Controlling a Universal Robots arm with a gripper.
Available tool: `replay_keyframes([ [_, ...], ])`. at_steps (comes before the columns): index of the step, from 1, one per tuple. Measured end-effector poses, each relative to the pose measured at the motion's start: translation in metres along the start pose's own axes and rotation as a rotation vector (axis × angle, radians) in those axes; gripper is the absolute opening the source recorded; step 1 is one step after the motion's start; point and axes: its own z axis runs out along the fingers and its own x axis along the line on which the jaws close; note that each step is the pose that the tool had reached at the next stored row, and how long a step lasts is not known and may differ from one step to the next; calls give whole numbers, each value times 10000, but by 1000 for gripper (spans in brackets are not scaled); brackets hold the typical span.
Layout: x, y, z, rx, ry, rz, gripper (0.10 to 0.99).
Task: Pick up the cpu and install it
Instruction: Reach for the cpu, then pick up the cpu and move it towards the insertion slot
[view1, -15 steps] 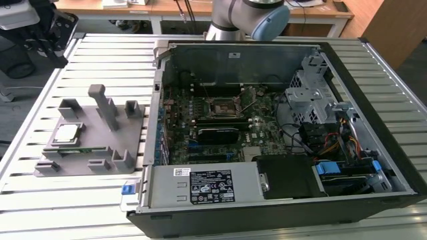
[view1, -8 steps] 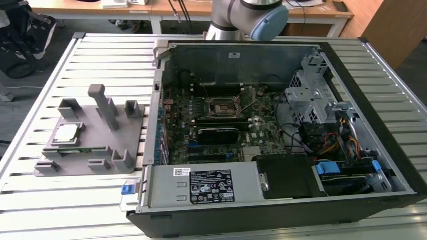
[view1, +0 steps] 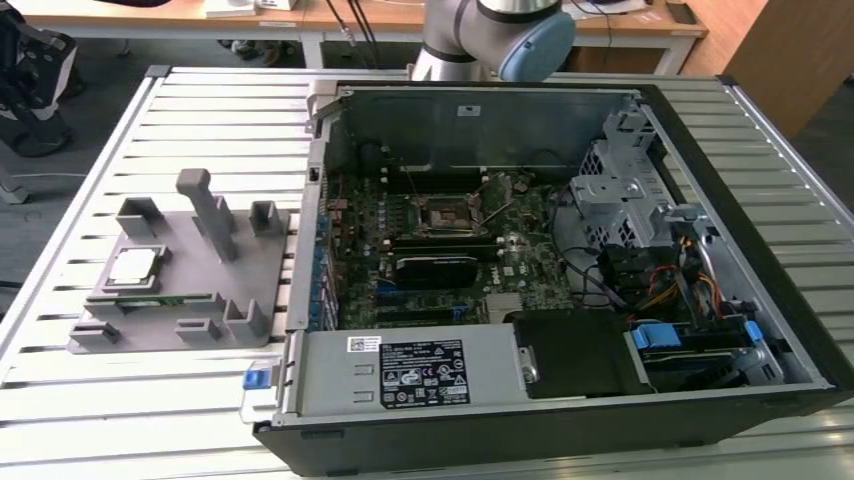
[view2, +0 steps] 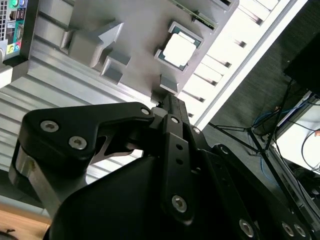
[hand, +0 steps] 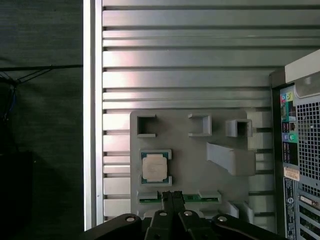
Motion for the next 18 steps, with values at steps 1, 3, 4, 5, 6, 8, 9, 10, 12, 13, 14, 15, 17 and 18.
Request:
replay_keyframes([
  [1, 6, 0, 0, 0, 0, -1, 106],
  [3, 9, 0, 0, 0, 0, -1, 106],
  [4, 9, 0, 1, 0, -1, -1, 106],
  [5, 9, 0, 1, 1, 1, 0, 106],
  [6, 10, 0, 1, 1, 1, 0, 106],
  [8, 11, -1, 10, -1, -2, 0, 106],
  [9, 11, -1, 16, 0, -1, 0, 106],
  [10, 12, -3, 25, -2, -3, 0, 106],
  [12, 12, -10, 45, -25, 0, 0, 106],
  [13, 12, -17, 59, -46, 1, 0, 106],
  [14, 15, -27, 74, -65, 4, -1, 106],
  [15, 17, -36, 90, -84, 5, -3, 106],
  [17, 22, -55, 126, -117, 3, -12, 106],
  [18, 23, -61, 144, -119, 2, -14, 106],
])
